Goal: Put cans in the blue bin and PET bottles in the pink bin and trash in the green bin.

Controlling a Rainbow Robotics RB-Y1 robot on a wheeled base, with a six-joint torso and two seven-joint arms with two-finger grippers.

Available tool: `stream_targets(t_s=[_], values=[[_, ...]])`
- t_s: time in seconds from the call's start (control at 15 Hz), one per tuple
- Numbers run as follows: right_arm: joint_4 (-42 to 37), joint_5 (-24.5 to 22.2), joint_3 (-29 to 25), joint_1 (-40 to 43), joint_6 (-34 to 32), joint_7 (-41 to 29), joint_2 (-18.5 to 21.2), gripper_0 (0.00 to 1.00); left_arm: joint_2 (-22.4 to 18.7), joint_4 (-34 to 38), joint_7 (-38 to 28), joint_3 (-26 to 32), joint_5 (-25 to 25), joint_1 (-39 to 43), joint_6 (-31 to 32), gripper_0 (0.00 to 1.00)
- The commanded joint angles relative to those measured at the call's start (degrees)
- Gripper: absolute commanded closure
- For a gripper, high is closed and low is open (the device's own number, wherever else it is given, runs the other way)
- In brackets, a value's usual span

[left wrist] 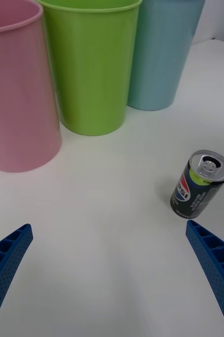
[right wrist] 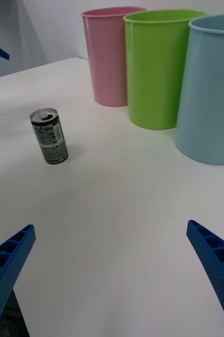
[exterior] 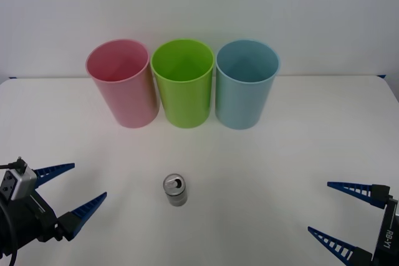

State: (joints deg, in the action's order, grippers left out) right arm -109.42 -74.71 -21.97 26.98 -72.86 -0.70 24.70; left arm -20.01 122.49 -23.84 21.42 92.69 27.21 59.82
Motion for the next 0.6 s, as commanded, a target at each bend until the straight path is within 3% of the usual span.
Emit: stream_targets(t_s=[0.07,0.6], values=[[0.0,0.0,0.0,0.0,0.0,0.0,0.0,0.0,-1.3,1.6,0.3,0.6,-1.9,-2.4,-1.6,0.0],[0.0,0.0,0.0,0.0,0.0,0.0,0.0,0.0,-9.3,-2.3,2.5,-2.8,-16.8,0.1,-2.8,0.0]])
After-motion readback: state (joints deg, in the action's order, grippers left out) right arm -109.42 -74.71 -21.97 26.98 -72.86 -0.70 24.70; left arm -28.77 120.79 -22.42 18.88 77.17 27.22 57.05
